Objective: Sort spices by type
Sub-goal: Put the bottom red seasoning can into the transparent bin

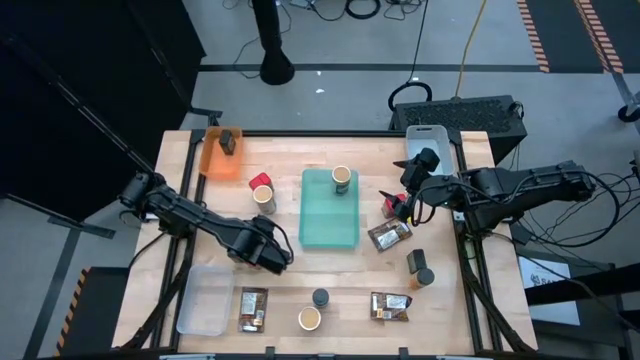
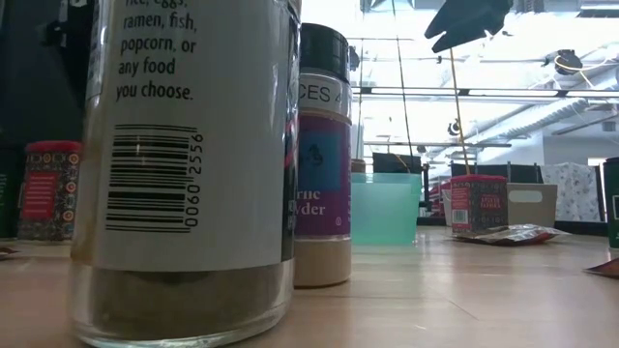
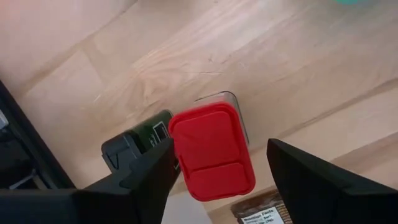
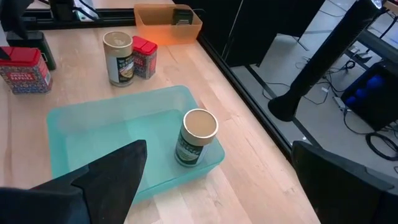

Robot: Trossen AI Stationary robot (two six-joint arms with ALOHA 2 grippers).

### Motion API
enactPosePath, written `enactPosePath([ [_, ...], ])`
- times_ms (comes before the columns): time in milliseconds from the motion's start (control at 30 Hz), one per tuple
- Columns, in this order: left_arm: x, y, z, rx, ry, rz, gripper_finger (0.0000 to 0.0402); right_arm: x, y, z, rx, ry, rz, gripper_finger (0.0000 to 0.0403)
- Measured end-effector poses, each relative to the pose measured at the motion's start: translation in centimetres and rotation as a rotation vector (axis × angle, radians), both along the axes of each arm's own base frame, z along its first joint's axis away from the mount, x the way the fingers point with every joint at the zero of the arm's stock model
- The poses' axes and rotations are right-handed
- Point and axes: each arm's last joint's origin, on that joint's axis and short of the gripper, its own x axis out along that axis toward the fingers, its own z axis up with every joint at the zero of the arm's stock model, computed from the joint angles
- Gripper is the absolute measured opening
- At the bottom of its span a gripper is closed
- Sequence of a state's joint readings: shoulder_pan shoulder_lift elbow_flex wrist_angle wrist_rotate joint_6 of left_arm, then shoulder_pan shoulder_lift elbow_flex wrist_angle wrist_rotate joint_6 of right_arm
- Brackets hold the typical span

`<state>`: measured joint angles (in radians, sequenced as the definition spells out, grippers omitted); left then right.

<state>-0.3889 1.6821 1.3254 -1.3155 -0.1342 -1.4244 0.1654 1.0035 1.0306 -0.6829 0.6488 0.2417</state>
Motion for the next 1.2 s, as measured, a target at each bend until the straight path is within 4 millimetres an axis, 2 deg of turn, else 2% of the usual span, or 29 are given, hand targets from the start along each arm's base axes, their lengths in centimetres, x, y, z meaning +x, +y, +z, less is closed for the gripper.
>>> enactPosePath([
  [700,-0.9,-1.1,0.5,0.025,-0.085,0.034,0.0258,-0.1,0.0,-0.1,0.0,0.019,-0.002,0.0384],
  [867,-1.9,-0.8,-0.2,0.016,-0.107,0.077,0.0258,-0.1,0.0,-0.2,0.001,0.023,-0.004,0.0384],
  [1067,-2.2,-0.7,-0.6,-0.02,-0.125,0.08,0.0258,0.0,0.0,-0.3,0.0,0.028,-0.004,0.0384],
  [1200,-2.6,-0.6,-1.8,-0.031,-0.094,0.081,0.0258,0.0,0.0,-0.3,0.0,0.028,-0.004,0.0384],
])
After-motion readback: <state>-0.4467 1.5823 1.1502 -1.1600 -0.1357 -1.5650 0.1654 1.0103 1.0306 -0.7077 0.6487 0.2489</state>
